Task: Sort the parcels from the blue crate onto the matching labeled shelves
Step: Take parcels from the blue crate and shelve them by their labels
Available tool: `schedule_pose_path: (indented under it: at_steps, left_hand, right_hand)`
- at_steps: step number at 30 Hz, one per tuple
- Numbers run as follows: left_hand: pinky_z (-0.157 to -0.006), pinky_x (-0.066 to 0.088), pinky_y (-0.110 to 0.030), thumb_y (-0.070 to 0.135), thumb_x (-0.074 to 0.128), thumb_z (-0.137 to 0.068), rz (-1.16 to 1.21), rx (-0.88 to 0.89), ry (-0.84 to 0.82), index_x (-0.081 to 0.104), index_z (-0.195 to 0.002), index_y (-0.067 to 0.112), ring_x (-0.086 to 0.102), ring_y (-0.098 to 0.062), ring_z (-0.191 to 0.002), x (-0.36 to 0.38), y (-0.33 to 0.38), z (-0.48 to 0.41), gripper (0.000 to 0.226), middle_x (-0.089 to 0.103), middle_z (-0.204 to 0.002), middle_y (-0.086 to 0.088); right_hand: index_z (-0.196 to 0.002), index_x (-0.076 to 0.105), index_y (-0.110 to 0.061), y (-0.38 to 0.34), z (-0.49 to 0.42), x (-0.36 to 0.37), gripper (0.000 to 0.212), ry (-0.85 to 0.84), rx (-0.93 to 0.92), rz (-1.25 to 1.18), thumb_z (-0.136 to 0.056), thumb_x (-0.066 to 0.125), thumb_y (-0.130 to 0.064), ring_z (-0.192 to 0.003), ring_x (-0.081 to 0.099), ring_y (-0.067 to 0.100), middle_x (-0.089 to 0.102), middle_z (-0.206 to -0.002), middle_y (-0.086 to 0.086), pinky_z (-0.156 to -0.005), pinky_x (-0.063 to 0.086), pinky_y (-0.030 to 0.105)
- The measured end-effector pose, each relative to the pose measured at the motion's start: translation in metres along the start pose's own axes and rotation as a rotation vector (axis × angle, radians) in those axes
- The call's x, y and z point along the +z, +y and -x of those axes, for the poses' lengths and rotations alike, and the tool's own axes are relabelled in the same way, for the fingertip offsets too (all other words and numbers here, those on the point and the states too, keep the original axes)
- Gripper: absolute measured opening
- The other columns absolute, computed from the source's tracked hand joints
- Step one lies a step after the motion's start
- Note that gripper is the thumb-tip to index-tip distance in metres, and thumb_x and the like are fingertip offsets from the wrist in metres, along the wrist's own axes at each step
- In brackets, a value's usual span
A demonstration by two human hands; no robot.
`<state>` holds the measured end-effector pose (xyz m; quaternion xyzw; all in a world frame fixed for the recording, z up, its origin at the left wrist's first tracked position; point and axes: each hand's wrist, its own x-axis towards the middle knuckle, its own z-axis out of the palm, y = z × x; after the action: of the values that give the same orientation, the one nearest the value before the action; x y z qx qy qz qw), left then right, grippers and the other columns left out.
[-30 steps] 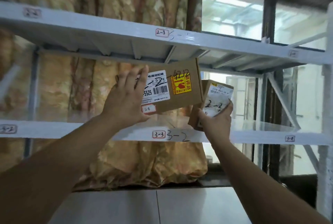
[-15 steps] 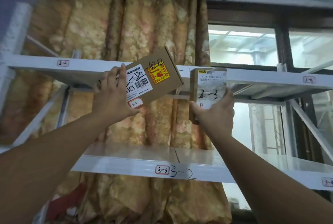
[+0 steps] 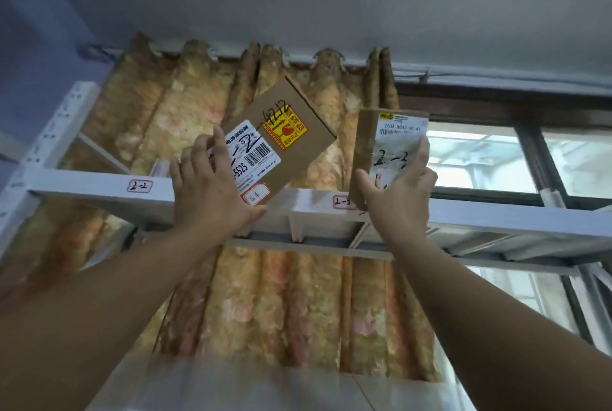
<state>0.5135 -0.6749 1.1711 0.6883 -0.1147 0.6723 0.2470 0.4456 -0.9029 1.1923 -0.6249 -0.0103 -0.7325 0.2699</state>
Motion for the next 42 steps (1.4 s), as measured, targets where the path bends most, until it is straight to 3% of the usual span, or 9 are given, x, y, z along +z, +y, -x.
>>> schedule_pose_path:
  at_steps: [6,9,13,22,28,33,36,39,42]
  left_hand:
    - [-0.118,0.011,-0.047,0.065,0.079,-0.053,0.240,0.106,0.060,-0.012,-0.151,0.014,0.011,-0.033,-0.142,0.019,-0.026,-0.036,0.143,0.009,-0.154,-0.017]
    - [-0.118,0.010,-0.049,0.064,0.081,-0.050,0.217,0.197,0.128,-0.006,-0.152,0.013,0.014,-0.035,-0.141,0.031,-0.041,-0.047,0.143,0.014,-0.152,-0.019]
    - [-0.118,0.010,-0.049,0.065,0.079,-0.048,0.249,0.236,0.175,-0.007,-0.152,0.017,0.013,-0.035,-0.142,0.048,-0.058,-0.052,0.143,0.013,-0.152,-0.019]
    - [-0.115,0.015,-0.054,0.056,0.085,-0.048,0.288,0.173,0.194,-0.009,-0.152,0.023,0.014,-0.036,-0.139,0.087,-0.076,-0.061,0.143,0.010,-0.153,-0.017]
    - [-0.113,0.018,-0.055,0.054,0.087,-0.046,0.282,0.168,0.254,-0.008,-0.151,0.028,0.016,-0.037,-0.138,0.093,-0.061,-0.083,0.144,0.010,-0.152,-0.015]
    - [-0.113,0.019,-0.056,0.052,0.087,-0.048,0.258,0.181,0.284,-0.007,-0.151,0.023,0.018,-0.041,-0.137,0.096,-0.053,-0.087,0.143,0.012,-0.151,-0.021]
    - [-0.113,0.019,-0.057,0.055,0.086,-0.046,0.179,0.239,0.279,-0.006,-0.151,0.027,0.020,-0.042,-0.136,0.094,-0.051,-0.092,0.142,0.014,-0.151,-0.021]
    - [-0.112,0.015,-0.058,0.058,0.086,-0.045,0.034,0.334,0.279,-0.004,-0.150,0.029,0.020,-0.041,-0.136,0.093,-0.057,-0.097,0.141,0.017,-0.148,-0.019]
    - [-0.110,0.010,-0.063,0.055,0.088,-0.042,-0.111,0.413,0.278,0.003,-0.150,0.027,0.020,-0.039,-0.134,0.096,-0.068,-0.107,0.141,0.021,-0.145,-0.017]
  right_hand:
    - [-0.141,0.012,-0.045,-0.027,-0.029,0.046,0.080,0.146,-0.103,0.081,-0.077,0.059,-0.052,-0.117,0.048,0.037,0.026,-0.140,0.014,-0.093,0.048,0.054]
    - [-0.147,0.008,-0.048,-0.025,-0.041,0.072,0.085,0.131,-0.122,0.184,-0.081,0.061,-0.046,-0.128,0.036,0.039,0.015,-0.149,0.017,-0.104,0.039,0.052]
    - [-0.149,0.006,-0.045,-0.018,-0.050,0.105,0.091,0.099,-0.091,0.216,-0.081,0.066,-0.045,-0.127,0.037,0.039,0.021,-0.145,0.018,-0.105,0.038,0.053]
    - [-0.151,-0.008,-0.038,0.011,-0.073,0.143,0.113,-0.089,0.151,0.350,-0.074,0.073,-0.052,-0.119,0.049,0.038,0.040,-0.136,0.019,-0.093,0.047,0.045]
    - [-0.151,-0.017,-0.031,0.020,-0.102,0.152,0.134,-0.311,0.304,0.513,-0.062,0.080,-0.054,-0.128,0.043,0.032,0.029,-0.149,0.006,-0.108,0.036,0.050]
    - [-0.149,-0.026,-0.016,0.010,-0.101,0.148,0.107,-0.460,0.319,0.684,-0.092,0.063,-0.034,-0.133,0.042,0.032,0.027,-0.155,0.014,-0.102,0.039,0.038]
    - [-0.148,-0.027,-0.018,0.011,-0.102,0.147,0.107,-0.524,0.267,0.721,-0.092,0.060,-0.043,-0.134,0.039,0.032,0.024,-0.154,0.016,-0.098,0.038,0.037]
    - [-0.152,-0.018,-0.030,0.019,-0.104,0.150,0.119,-0.404,0.221,0.596,-0.076,0.068,-0.061,-0.138,0.031,0.034,0.014,-0.158,0.009,-0.103,0.035,0.040]
    - [-0.153,0.020,-0.025,0.006,-0.098,0.152,0.075,-0.086,-0.024,0.130,-0.090,0.054,-0.050,-0.136,0.037,0.032,0.033,-0.152,0.007,-0.110,0.030,0.048]
